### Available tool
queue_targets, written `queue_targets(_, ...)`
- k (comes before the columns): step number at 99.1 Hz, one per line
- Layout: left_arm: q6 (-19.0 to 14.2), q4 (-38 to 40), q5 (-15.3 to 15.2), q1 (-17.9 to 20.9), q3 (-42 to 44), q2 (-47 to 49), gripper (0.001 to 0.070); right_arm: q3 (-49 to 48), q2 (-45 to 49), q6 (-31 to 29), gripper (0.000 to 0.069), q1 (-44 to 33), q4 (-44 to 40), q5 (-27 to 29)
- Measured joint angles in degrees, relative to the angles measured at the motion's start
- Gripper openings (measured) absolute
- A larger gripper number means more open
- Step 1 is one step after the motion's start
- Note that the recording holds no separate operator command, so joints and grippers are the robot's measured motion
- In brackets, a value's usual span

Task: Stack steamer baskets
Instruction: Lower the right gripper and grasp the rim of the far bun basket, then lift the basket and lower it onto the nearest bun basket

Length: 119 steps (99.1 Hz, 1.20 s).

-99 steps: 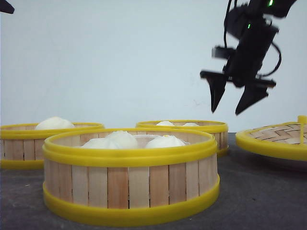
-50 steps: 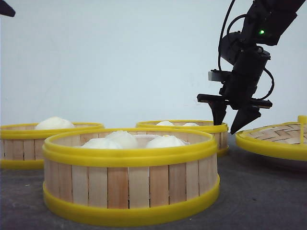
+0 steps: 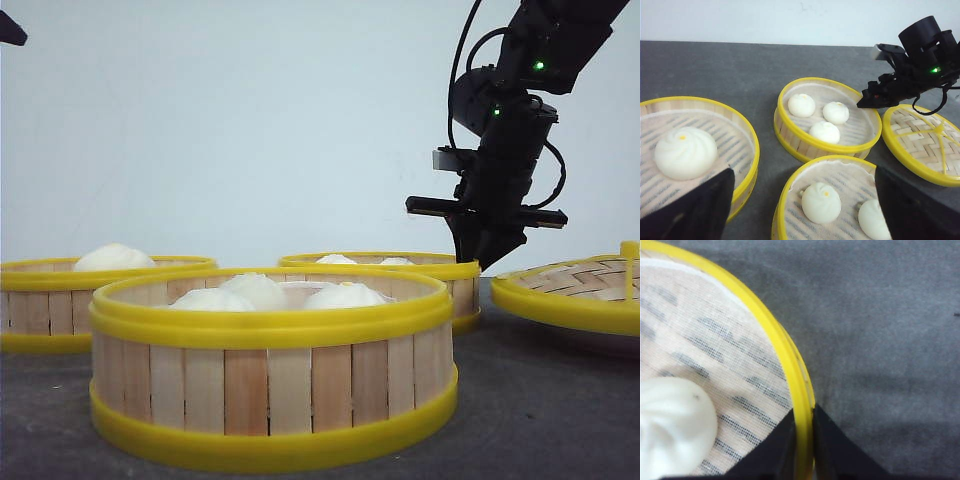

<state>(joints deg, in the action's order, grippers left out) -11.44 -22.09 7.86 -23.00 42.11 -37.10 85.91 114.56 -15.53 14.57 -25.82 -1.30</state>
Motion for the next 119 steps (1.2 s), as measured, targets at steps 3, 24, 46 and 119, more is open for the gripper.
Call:
queue_targets(3, 0.0, -0.2, 0.0, 0.0, 0.0, 0.2, 0.0548, 0.2, 0.0, -0.2, 0.0028, 0.0, -0.2, 0.0)
queue_targets(24, 0.0, -0.3, 0.0, 0.0, 0.0, 3.3, 0.0548, 4.0, -0.5, -0.8, 0.0028, 0.0, -4.0, 0.0)
queue_targets(46, 0.0, -0.9, 0.0, 0.0, 0.0, 6.8, 0.0548, 13.1, -6.3, -0.6, 0.0028, 0.0, -11.5, -2.6)
queue_targets(119, 0.0, -6.0, -0.7, 0.0, 0.0, 10.6, 0.0548, 18.6, -23.7, 11.3, 0.0028, 13.1, -38.2, -7.0)
